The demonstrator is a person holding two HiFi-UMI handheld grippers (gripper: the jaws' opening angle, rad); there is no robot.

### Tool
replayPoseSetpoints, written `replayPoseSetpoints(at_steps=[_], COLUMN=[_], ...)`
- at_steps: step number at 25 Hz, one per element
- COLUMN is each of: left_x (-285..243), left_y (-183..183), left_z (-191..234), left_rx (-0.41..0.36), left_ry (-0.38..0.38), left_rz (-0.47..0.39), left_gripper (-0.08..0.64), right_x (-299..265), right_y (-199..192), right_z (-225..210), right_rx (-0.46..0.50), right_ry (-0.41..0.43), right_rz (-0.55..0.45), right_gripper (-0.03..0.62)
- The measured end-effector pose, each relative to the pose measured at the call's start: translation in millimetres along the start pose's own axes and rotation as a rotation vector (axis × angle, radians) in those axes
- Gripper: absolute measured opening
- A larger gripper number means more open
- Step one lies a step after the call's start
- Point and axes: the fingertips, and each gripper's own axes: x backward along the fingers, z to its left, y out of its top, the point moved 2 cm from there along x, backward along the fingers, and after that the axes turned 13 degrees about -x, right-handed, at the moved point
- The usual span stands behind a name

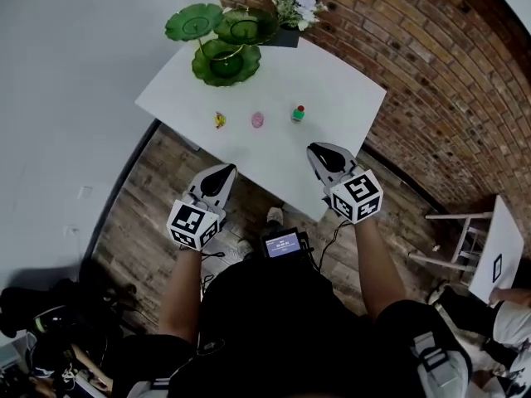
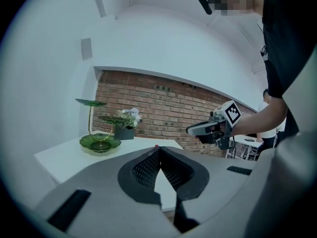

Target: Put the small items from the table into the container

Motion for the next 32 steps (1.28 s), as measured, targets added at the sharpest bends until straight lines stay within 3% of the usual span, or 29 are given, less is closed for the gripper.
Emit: replayPoseSetpoints(at_steps=[14, 26, 32], left_x=[-38, -42, -41], left_y=[-8, -11, -9], left_z=[22, 45, 51], left_rx=[0.022, 0.011, 0.001], left_ry=[0.058, -0.028, -0.059], left_rz=[0.086, 0.063, 0.042], left_gripper=[0.009, 0.009, 0.009], right_x=[-57, -85, -89], right_y=[-12, -18, -14], right_z=[-17, -7, -1], right_rx=[-0.087, -0.154, -0.137], right_ry=[0.188, 0.118, 0.097], right_rz=[0.055, 0.075, 0.077], right_gripper=[0.015, 0.015, 0.015])
